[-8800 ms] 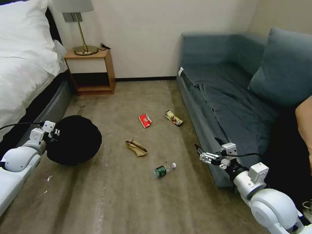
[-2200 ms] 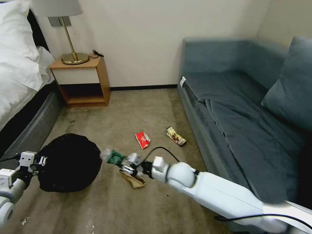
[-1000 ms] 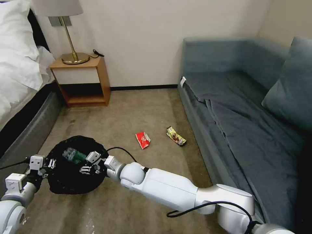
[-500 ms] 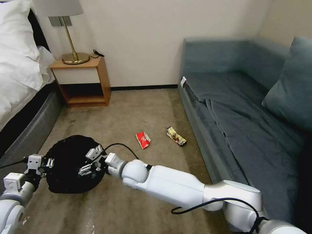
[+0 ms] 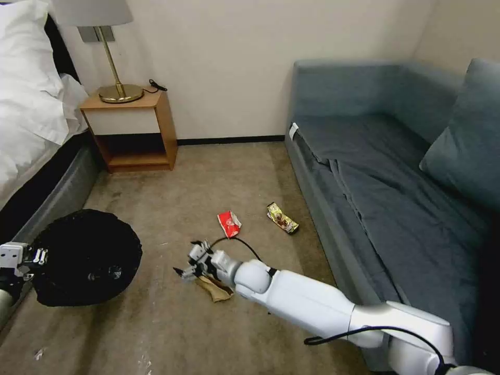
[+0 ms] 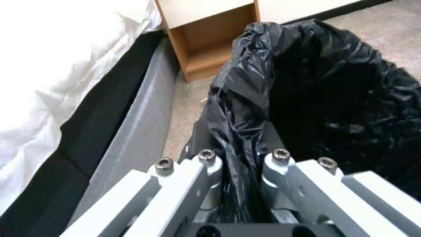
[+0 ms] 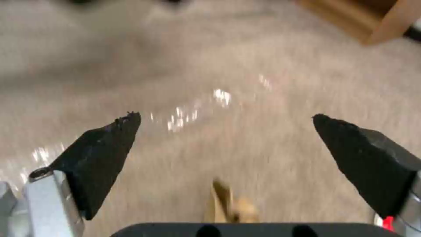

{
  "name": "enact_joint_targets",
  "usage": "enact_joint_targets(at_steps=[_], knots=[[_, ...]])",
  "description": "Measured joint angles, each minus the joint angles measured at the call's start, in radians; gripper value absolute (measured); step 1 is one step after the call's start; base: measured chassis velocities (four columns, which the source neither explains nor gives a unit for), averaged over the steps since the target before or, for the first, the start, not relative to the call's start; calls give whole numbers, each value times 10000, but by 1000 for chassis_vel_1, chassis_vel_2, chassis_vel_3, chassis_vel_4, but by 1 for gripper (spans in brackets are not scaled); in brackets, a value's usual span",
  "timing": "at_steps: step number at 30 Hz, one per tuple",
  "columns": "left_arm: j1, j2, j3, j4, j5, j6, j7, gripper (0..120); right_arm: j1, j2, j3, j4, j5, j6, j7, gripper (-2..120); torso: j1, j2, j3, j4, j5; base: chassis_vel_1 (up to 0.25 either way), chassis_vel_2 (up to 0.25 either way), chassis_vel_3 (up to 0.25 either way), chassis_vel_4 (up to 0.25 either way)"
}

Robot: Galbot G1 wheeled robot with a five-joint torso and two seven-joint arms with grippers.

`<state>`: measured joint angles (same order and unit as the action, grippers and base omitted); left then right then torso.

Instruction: Pick up the trash bin, then pick up the garbage on the floor and place it into the trash bin.

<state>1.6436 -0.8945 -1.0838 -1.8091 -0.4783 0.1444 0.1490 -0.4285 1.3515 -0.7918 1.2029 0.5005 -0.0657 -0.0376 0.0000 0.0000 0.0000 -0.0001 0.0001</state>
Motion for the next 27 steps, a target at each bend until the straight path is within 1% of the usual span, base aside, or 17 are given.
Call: enact_joint_targets(at_steps=[1,4,5,8,9,10,12,13,14,15,17,18,20,24,27], knots=[[0,0,0,0,0,0,0,7,0,0,0,0,0,0,0,100,0,0,0,0,0,0,0,0,0],[53,-100,-20,-48,1,-1,0,7,-323,235,108,-1208,-520,482,-439,100,0,-1,0,2,0,0,0,0,0],[53,-100,-20,-48,1,-1,0,7,-323,235,108,-1208,-520,482,-439,100,0,-1,0,2,0,0,0,0,0],[280,-336,-101,-238,51,-11,-2,7,-526,640,400,-2761,-1222,1246,-1065,100,0,-1,0,0,1,0,0,0,0],[280,-336,-101,-238,51,-11,-2,7,-526,640,400,-2761,-1222,1246,-1065,100,0,-1,0,0,1,0,0,0,0],[372,-429,-133,-298,84,-30,0,7,-558,751,478,-3213,-1393,1423,-1242,100,0,0,0,3,0,0,0,0,0],[554,-626,-191,-433,177,-68,30,7,-617,995,611,-4101,-1811,1805,-1489,100,0,0,0,3,0,0,0,0,0],[554,-626,-191,-433,177,-68,30,7,-617,995,611,-4101,-1811,1805,-1489,100,0,0,0,3,0,0,0,0,0],[655,-712,-236,-553,203,-89,37,7,-646,1107,663,-4430,-1994,1934,-1556,100,0,-1,0,1,-1,0,0,0,0],[655,-712,-236,-553,203,-89,37,7,-646,1107,663,-4430,-1994,1934,-1556,100,0,-1,0,1,-1,0,0,0,0],[893,-900,-302,-952,244,-97,41,7,-690,1525,904,-5331,-2485,2105,-1683,100,0,0,0,1,0,0,0,0,0],[893,-900,-302,-952,244,-97,41,7,-690,1525,904,-5331,-2485,2105,-1683,100,0,0,0,1,0,0,0,0,0],[1080,-1010,-358,-1200,258,-98,42,7,-710,1717,1050,-5769,-2623,2055,-1733,100,0,0,0,1,0,0,0,0,0],[1244,-1112,-433,-1333,266,-104,46,7,-752,1807,1120,-5940,-2748,1911,-1763,100,0,0,0,1,0,0,0,0,0],[1540,-1270,-546,-1453,304,-236,131,7,-875,1831,1172,-5974,-2858,1688,-1680,100,0,0,-1,3,0,0,0,0,0]])
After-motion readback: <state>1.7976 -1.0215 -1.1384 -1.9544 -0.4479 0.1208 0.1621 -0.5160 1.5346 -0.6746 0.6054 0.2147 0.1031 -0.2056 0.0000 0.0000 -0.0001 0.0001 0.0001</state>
